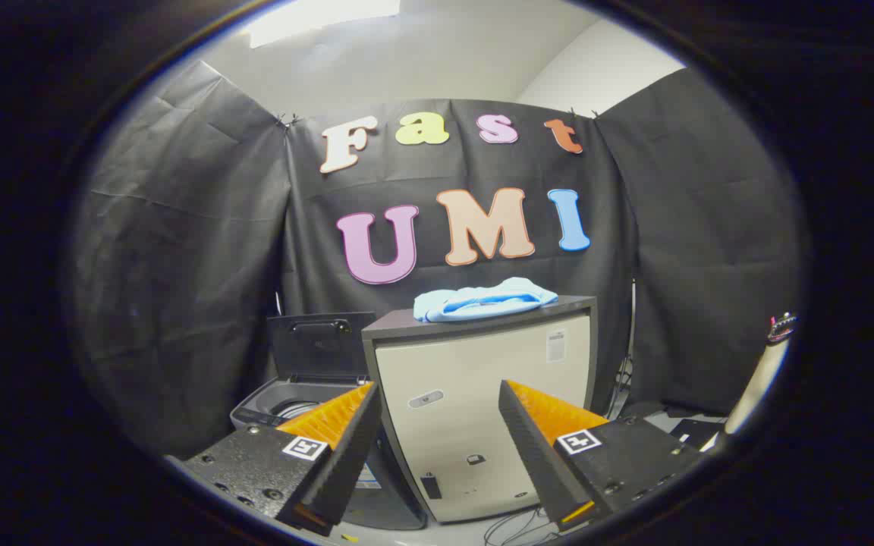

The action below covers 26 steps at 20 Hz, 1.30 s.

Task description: Put the clothes into the washing machine and then close the washing machine lid.

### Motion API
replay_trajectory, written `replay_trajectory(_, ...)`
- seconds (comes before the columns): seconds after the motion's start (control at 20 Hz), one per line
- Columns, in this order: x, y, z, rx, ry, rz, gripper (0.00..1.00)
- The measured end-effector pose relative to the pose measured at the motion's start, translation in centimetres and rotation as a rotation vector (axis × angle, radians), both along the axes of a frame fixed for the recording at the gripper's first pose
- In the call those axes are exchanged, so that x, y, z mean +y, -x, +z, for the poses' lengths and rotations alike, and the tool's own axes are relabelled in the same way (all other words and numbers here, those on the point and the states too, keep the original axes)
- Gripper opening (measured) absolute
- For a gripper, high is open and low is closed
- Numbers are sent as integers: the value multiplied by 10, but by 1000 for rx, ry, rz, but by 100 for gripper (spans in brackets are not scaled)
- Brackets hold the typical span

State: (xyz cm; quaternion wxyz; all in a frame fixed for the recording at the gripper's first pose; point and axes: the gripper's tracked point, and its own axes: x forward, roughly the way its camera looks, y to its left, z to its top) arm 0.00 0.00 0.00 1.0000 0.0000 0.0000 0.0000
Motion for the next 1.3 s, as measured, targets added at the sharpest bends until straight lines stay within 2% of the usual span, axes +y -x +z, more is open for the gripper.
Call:
replay_trajectory(0.35,0,1,2,-2,11,-1,94)
replay_trajectory(0.75,-19,-5,4,-12,39,-76,94)
replay_trajectory(0.95,-10,-17,8,0,70,-66,94)
replay_trajectory(1.05,-2,-30,11,29,99,-38,94)
replay_trajectory(1.3,7,-66,36,56,277,-24,95)
